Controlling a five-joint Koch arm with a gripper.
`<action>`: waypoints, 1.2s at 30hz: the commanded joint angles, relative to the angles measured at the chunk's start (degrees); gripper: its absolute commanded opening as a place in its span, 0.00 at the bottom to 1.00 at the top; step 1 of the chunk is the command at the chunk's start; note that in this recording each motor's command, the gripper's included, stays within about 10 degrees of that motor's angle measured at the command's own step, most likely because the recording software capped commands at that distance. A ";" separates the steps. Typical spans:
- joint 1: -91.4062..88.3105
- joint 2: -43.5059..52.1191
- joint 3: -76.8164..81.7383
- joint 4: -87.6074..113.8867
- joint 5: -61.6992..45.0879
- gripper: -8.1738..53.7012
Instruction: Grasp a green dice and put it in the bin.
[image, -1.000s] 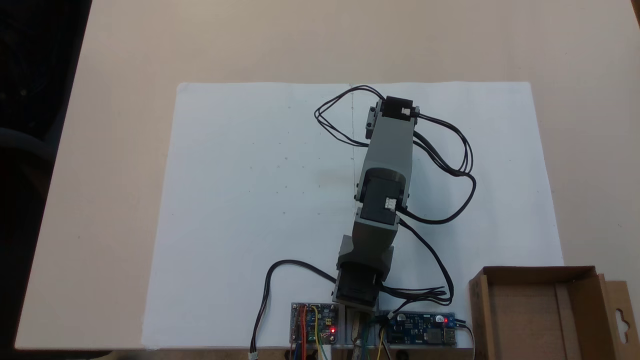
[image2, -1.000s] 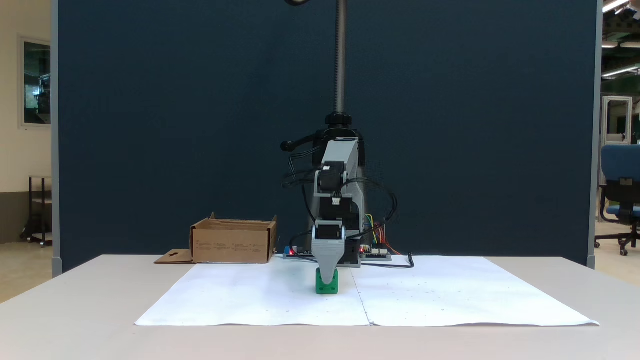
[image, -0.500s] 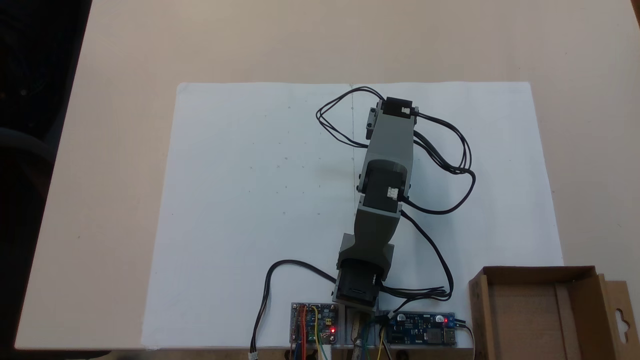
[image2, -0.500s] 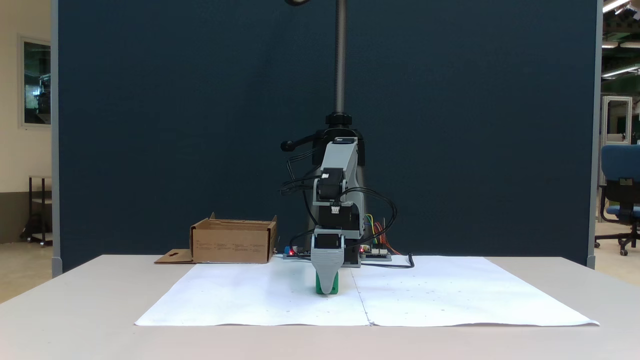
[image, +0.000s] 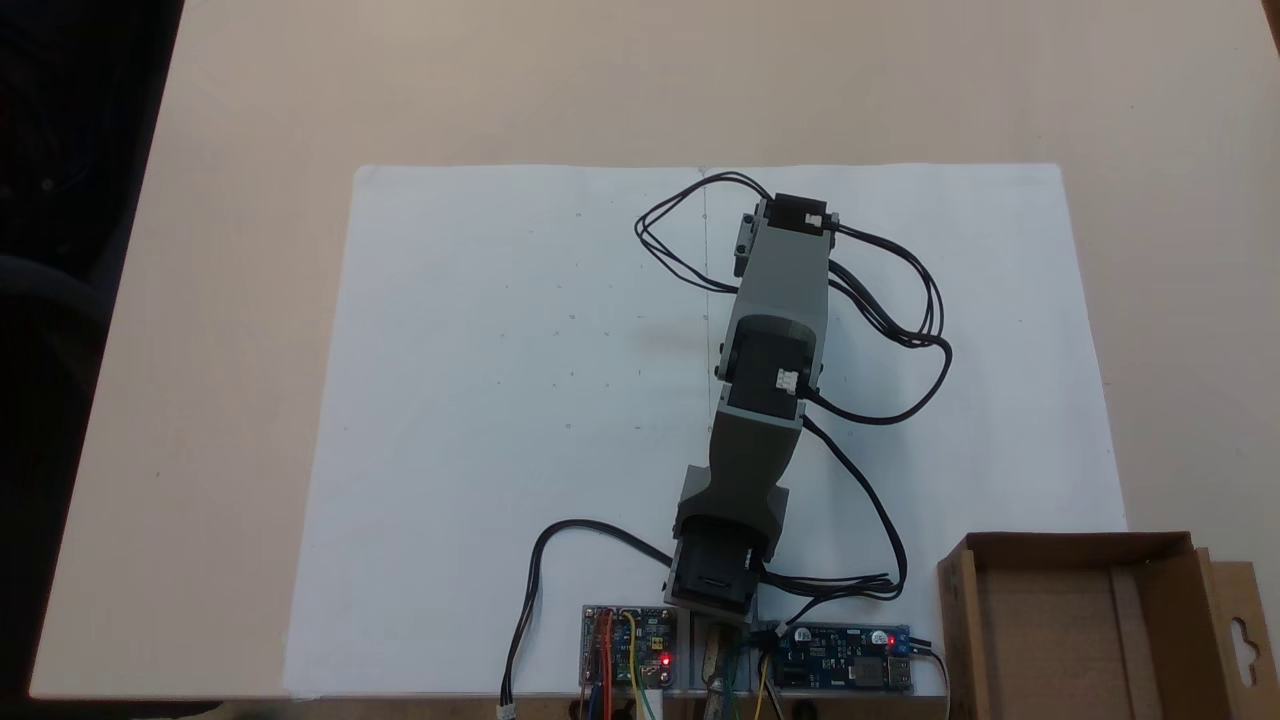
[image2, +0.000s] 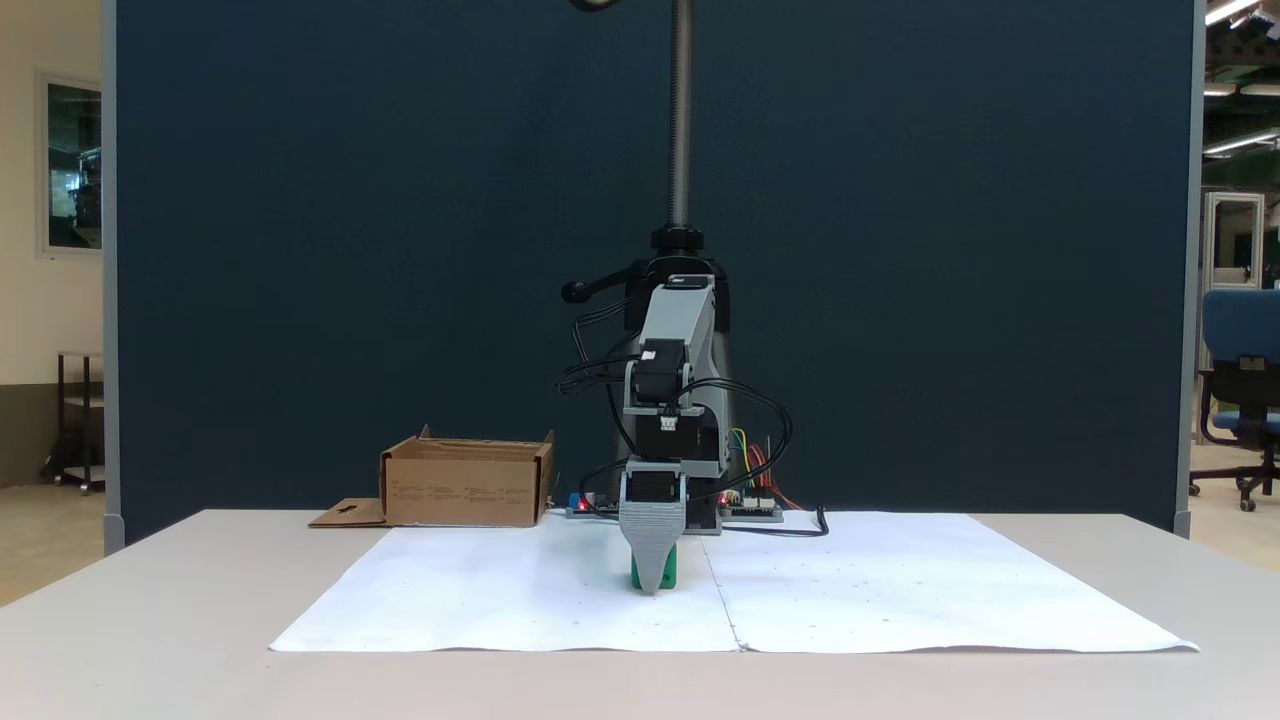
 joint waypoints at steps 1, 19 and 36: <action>1.14 0.97 -2.02 -1.76 0.70 0.64; 3.25 4.04 -2.29 -3.78 0.70 0.33; 31.64 20.21 -21.97 -5.62 21.45 0.33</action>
